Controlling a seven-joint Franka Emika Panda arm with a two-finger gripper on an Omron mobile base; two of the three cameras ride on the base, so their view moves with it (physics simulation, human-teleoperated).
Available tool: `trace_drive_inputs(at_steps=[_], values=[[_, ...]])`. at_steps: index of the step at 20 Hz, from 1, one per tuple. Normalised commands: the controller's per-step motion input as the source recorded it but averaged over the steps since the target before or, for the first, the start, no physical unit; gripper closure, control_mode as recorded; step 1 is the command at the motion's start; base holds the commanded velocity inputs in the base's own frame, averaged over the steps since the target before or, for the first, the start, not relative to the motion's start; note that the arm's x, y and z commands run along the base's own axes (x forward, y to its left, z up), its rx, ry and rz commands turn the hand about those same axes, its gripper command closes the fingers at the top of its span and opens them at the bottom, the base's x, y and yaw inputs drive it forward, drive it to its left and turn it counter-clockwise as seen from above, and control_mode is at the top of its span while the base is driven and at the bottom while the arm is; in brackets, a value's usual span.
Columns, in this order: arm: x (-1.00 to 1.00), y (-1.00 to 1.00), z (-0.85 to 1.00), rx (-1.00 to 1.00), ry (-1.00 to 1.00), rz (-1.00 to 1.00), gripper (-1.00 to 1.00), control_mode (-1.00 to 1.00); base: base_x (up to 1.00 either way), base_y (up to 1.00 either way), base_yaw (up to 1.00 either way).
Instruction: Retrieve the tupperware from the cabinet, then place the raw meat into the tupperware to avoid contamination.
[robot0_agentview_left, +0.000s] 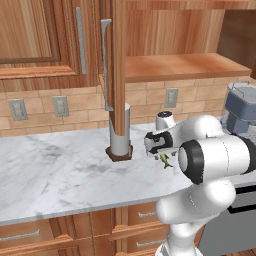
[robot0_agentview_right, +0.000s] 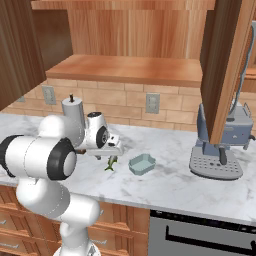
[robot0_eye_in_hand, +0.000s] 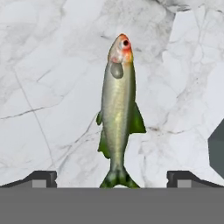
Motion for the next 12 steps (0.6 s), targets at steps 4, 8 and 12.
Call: trace_drive_inputs(at_steps=[4, 8, 12], values=[[0.01, -0.01, -0.22, 0.01, 0.04, -0.04, -1.00, -1.00, 0.00, 0.00, 0.00], [0.00, 0.00, -0.17, 0.04, 0.02, -0.03, -1.00, -1.00, 0.00, 0.00, 0.00], [0.00, -0.06, -0.25, 0.07, 0.02, -0.02, -1.00, -1.00, 0.00, 0.00, 0.00]])
